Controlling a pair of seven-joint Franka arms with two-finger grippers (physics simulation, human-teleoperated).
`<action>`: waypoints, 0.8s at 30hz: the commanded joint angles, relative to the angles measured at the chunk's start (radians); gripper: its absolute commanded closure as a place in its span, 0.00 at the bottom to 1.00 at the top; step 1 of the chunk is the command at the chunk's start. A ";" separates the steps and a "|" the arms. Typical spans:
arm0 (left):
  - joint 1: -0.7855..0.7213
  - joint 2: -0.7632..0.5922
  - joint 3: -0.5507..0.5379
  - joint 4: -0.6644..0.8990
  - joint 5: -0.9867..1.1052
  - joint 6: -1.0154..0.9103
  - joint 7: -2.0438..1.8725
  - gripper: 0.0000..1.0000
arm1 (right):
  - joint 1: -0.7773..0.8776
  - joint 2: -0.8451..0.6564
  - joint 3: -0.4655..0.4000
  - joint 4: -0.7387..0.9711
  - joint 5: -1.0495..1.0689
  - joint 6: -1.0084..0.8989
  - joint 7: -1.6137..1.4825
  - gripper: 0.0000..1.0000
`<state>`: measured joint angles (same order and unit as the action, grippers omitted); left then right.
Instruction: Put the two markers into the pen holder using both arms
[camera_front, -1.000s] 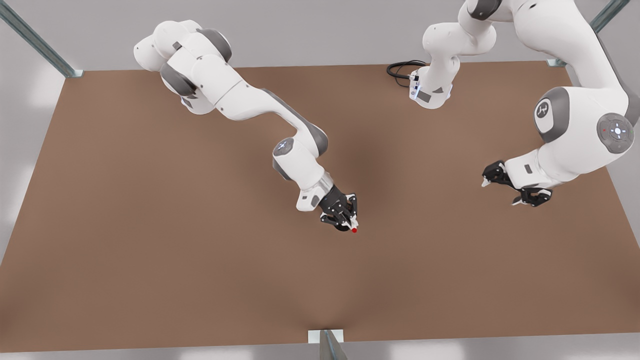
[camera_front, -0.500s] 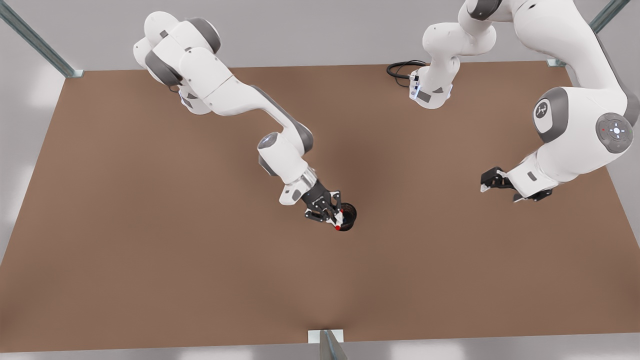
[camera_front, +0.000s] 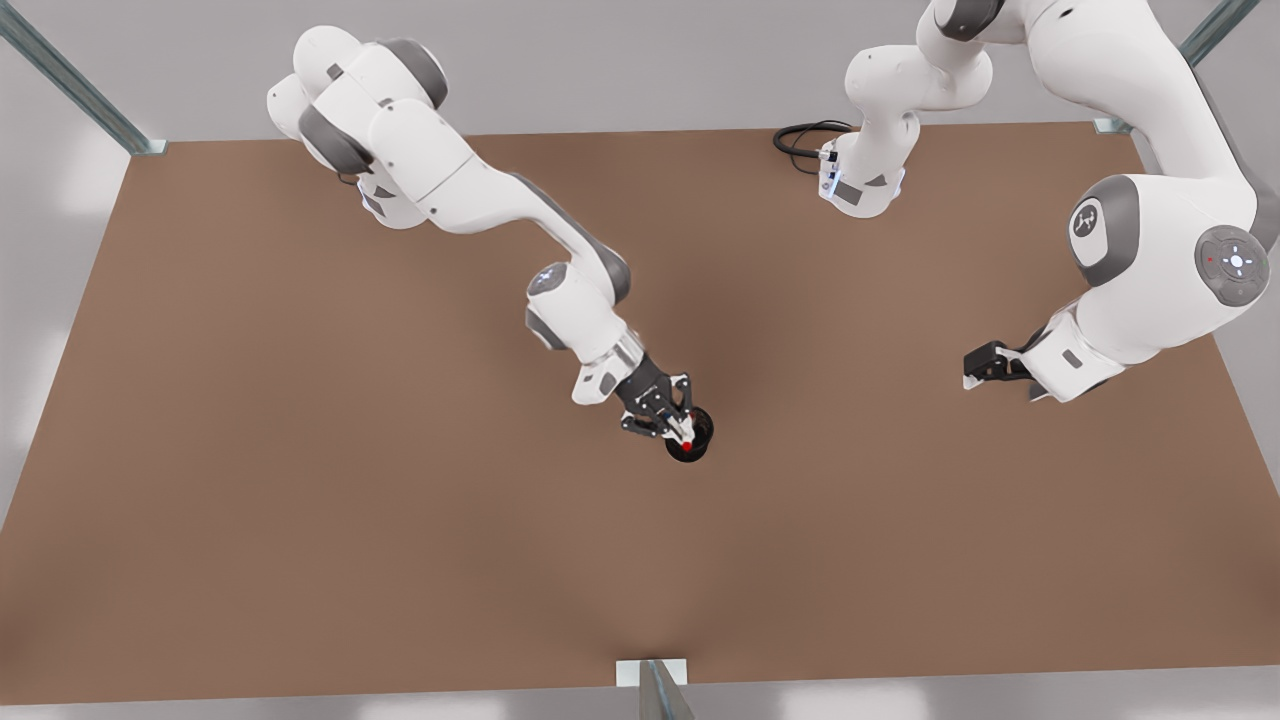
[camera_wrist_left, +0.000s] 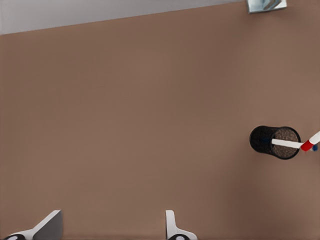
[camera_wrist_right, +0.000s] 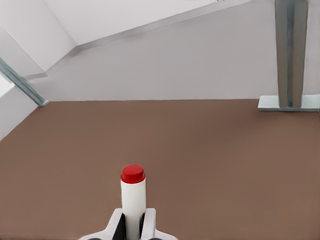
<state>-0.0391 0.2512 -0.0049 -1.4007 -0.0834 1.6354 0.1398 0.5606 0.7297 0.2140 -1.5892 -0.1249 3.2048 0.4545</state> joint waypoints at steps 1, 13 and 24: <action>-0.002 -0.001 -0.001 0.002 -0.001 -0.005 -0.098 0.00 | -0.001 0.001 -0.002 0.003 -0.084 -0.008 -0.043 0.78; -0.002 -0.001 0.000 0.002 0.001 0.001 -0.097 0.00 | 0.036 0.048 -0.025 0.075 -0.113 -0.006 -0.042 0.79; -0.004 0.000 0.000 0.002 0.001 0.011 -0.097 0.00 | 0.050 0.070 -0.039 0.003 -0.134 0.106 -0.042 0.79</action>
<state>-0.0430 0.2525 -0.0045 -1.3995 -0.0835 1.6423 0.0685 0.6104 0.8001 0.1748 -1.5864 -0.2609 3.2876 0.4347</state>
